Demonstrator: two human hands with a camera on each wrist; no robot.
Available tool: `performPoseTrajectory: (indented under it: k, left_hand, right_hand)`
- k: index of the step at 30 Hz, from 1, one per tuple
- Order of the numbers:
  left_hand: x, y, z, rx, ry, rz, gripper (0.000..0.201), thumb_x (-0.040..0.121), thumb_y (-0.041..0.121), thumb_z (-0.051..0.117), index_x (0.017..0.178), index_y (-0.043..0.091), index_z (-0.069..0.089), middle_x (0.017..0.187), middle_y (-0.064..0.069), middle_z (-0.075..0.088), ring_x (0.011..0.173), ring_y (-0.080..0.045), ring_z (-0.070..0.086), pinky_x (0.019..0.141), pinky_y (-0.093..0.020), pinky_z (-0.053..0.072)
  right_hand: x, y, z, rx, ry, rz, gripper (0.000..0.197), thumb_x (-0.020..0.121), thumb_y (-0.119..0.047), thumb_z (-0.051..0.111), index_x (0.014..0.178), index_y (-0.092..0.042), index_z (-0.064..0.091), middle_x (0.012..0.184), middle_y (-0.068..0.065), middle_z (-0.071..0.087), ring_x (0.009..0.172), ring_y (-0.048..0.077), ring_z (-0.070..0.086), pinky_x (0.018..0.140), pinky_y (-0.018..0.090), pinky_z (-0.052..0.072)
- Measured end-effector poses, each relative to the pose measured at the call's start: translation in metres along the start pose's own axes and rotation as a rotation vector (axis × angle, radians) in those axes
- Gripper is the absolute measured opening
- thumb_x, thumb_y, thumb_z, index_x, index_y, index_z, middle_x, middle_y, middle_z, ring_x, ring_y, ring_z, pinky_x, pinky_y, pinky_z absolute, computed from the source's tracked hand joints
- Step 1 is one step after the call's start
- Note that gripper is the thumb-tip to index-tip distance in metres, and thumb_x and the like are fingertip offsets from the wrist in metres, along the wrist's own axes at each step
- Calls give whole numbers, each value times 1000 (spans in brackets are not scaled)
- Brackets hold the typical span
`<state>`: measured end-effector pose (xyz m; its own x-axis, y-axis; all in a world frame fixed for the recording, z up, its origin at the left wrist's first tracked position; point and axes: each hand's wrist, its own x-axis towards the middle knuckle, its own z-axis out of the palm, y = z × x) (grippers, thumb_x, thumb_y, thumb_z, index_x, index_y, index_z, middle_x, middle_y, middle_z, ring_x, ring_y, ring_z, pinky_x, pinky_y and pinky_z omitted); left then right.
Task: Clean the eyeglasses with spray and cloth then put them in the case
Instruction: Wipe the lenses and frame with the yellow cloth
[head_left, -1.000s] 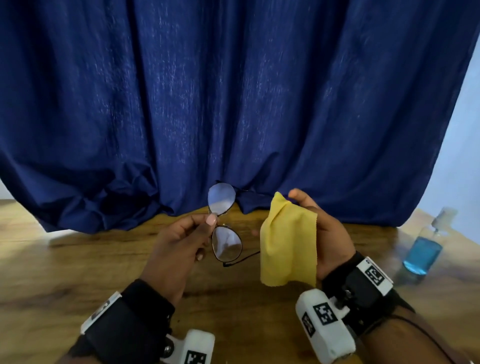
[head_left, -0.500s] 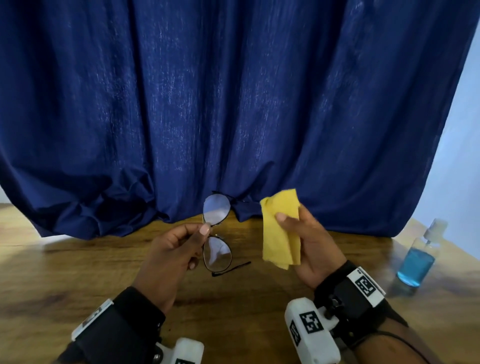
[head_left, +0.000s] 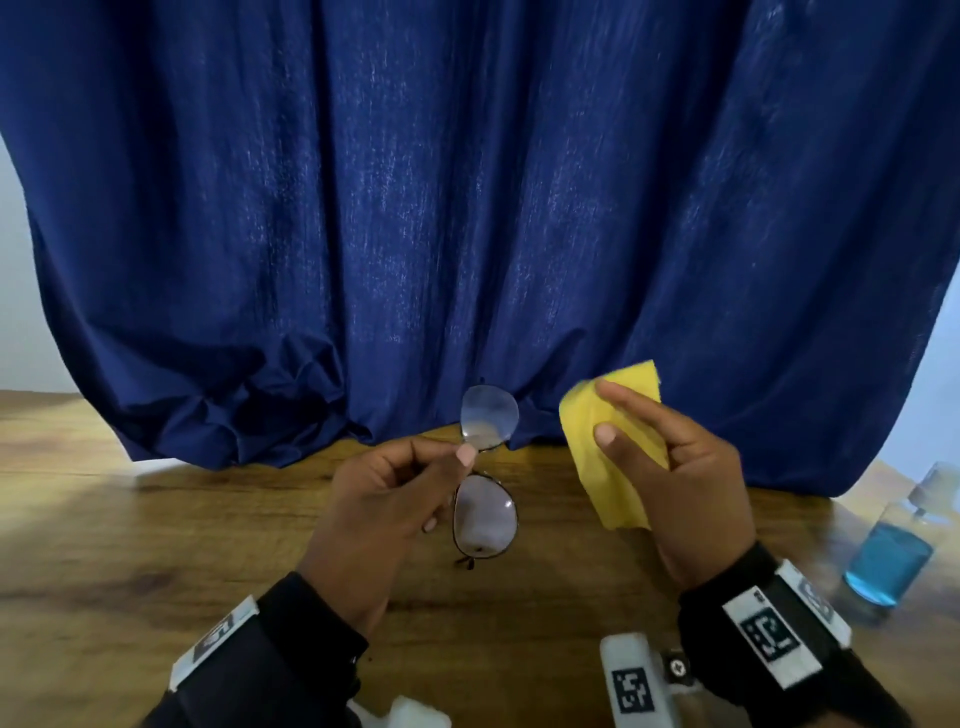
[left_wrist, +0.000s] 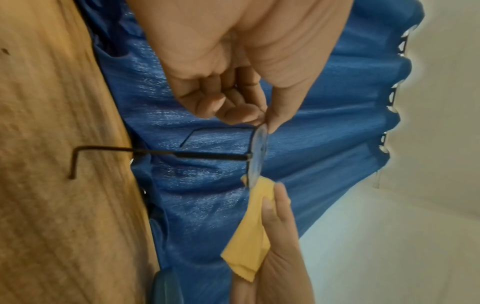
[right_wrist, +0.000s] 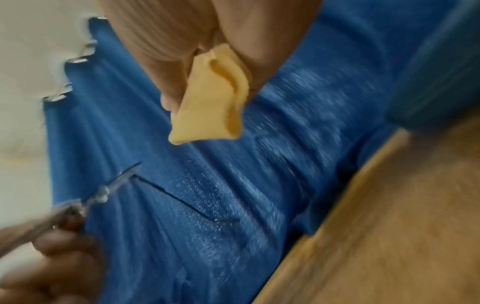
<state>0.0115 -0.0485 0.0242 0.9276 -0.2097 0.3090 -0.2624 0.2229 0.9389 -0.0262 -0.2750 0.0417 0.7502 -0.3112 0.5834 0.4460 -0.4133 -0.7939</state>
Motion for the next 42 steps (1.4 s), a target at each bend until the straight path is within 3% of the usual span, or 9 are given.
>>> performPoseTrajectory:
  k: [4, 9, 13, 20, 30, 32, 36, 39, 42]
  left_hand:
    - [-7, 5, 7, 117, 4, 139, 9, 83, 17, 75, 80, 10, 78, 60, 8, 69, 54, 1, 58, 55, -12, 48]
    - [-13, 5, 13, 228, -33, 188, 6, 83, 14, 77, 78, 11, 79, 66, 1, 77, 54, 1, 65, 55, -13, 50]
    - [-13, 5, 14, 201, -19, 174, 11, 77, 24, 75, 79, 13, 79, 65, 1, 76, 55, -3, 67, 57, -16, 54]
    - [-14, 7, 13, 255, -55, 204, 5, 82, 18, 77, 80, 14, 79, 68, 1, 76, 56, -4, 67, 56, -17, 55]
    - [-10, 4, 10, 247, -26, 213, 8, 85, 17, 73, 84, 13, 80, 62, 7, 71, 56, -1, 62, 56, -16, 52]
    - [-9, 3, 9, 281, -31, 228, 8, 85, 18, 73, 85, 15, 80, 61, 10, 71, 54, -1, 60, 54, -13, 48]
    - [-10, 4, 9, 325, -33, 239, 13, 84, 28, 70, 87, 22, 81, 77, -6, 78, 70, -27, 68, 58, -29, 55]
    - [-10, 4, 8, 329, -41, 248, 14, 83, 29, 69, 87, 24, 81, 79, 2, 80, 72, -16, 72, 60, -21, 56]
    - [-9, 2, 8, 363, -52, 248, 13, 85, 28, 70, 90, 24, 81, 81, 1, 80, 75, -19, 72, 66, -29, 57]
  right_hand:
    - [-9, -10, 3, -367, 29, -454, 33, 90, -13, 72, 120, -27, 71, 105, -21, 70, 91, -6, 63, 80, 4, 44]
    - [-13, -10, 10, -548, -36, -655, 45, 89, -9, 65, 130, -27, 63, 86, -8, 69, 71, 2, 54, 62, 13, 42]
    - [-13, -6, 9, -581, -106, -590, 70, 86, -13, 65, 148, -33, 39, 78, -18, 42, 63, -6, 39, 59, 4, 35]
    - [-9, -2, 9, -498, -69, -614, 26, 92, -27, 63, 115, -27, 73, 102, -7, 68, 90, 9, 59, 73, 17, 47]
    - [-11, -2, 10, -347, -160, -530, 20, 87, -30, 70, 105, -28, 78, 94, -9, 64, 89, 12, 61, 72, 31, 50]
    - [-8, 0, 9, -360, -124, -519, 20, 88, -30, 71, 107, -30, 77, 94, -10, 63, 89, 13, 61, 72, 30, 50]
    - [-8, 2, 11, -398, -101, -534, 24, 91, -25, 68, 114, -29, 75, 95, -10, 65, 86, 11, 61, 70, 26, 50]
    - [-12, 0, 14, -431, -220, -655, 24, 91, -25, 66, 113, -29, 75, 93, -7, 64, 83, 13, 58, 67, 21, 46]
    - [-8, 1, 10, -421, -119, -599, 22, 89, -24, 71, 109, -31, 76, 91, -10, 65, 83, 11, 56, 70, 22, 45]
